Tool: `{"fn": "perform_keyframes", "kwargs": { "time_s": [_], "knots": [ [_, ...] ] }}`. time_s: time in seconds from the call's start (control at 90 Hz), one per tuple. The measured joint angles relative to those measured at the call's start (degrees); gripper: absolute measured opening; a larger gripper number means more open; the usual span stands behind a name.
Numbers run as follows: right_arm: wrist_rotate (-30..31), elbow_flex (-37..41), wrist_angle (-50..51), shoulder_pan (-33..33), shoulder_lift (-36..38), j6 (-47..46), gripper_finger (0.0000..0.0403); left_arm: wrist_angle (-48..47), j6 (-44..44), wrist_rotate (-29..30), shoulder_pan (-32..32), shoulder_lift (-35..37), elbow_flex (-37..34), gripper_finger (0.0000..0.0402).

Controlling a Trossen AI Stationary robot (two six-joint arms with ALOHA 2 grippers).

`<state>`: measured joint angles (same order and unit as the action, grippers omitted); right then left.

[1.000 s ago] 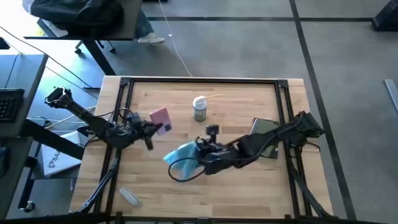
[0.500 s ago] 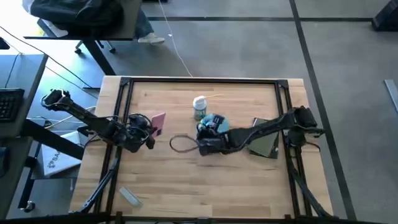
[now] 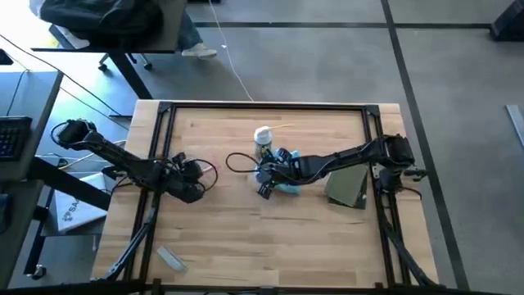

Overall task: Apply microfiber cloth
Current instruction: Wipe the front and back of the pink cellphone with a blue microfiber cloth, then return to Home Position

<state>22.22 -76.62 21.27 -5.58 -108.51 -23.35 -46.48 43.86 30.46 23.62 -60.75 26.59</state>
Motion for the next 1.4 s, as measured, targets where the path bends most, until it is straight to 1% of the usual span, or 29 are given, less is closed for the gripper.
{"fn": "perform_keyframes", "kwargs": {
  "time_s": [0.122,0.256,0.4,0.5,0.589,0.733,0.833,0.911,1.022,1.144,1.267,1.4],
  "knots": [
    [-1.66,0.00,0.03,-0.20,0.02,0.71,0.0192,-8.97,7.25,-1.96,-0.96,-4.37,2.35,0.0014],
    [-1.91,0.00,-0.15,-0.55,0.02,0.86,0.0204,-16.69,14.37,-3.99,-1.20,-8.80,2.84,0.0014],
    [-1.88,-0.02,-1.00,-0.81,0.04,0.87,0.0206,-18.07,16.01,-5.48,-0.81,-11.49,2.99,0.0018],
    [-1.92,-0.02,-1.23,-0.92,0.04,0.87,0.0206,-17.96,16.83,-6.49,-0.55,-11.74,3.06,0.0028],
    [-3.04,-0.02,-1.19,-0.92,0.04,0.85,0.0206,-17.68,17.07,-8.47,-0.55,-11.69,3.71,0.0043],
    [-6.80,-1.16,0.24,-0.92,0.81,1.03,0.0206,-16.60,15.77,-13.98,-0.52,-11.67,5.34,0.0080],
    [-7.22,-1.96,0.19,-0.96,3.82,3.68,0.0206,-16.48,15.56,-16.54,-0.52,-11.67,5.94,0.0108],
    [-5.51,-2.03,0.49,-0.94,6.59,7.55,0.0206,-16.49,15.00,-17.05,-0.52,-11.67,6.16,0.0123],
    [-5.04,-2.03,1.12,-0.96,10.26,14.38,0.0206,-16.25,13.67,-17.68,-0.05,-11.67,6.16,0.0138],
    [-5.12,-1.54,1.60,-1.23,14.55,18.48,0.0205,-16.04,13.46,-17.48,1.44,-11.67,6.16,0.0149],
    [-4.83,3.39,-0.09,-1.38,19.84,19.27,0.0196,-13.57,13.47,-17.08,3.31,-11.65,6.16,0.0159],
    [-4.59,13.66,-7.28,-1.29,27.73,16.97,0.0183,-9.25,13.33,-16.29,4.93,-11.65,6.16,0.0173]
  ]
}}
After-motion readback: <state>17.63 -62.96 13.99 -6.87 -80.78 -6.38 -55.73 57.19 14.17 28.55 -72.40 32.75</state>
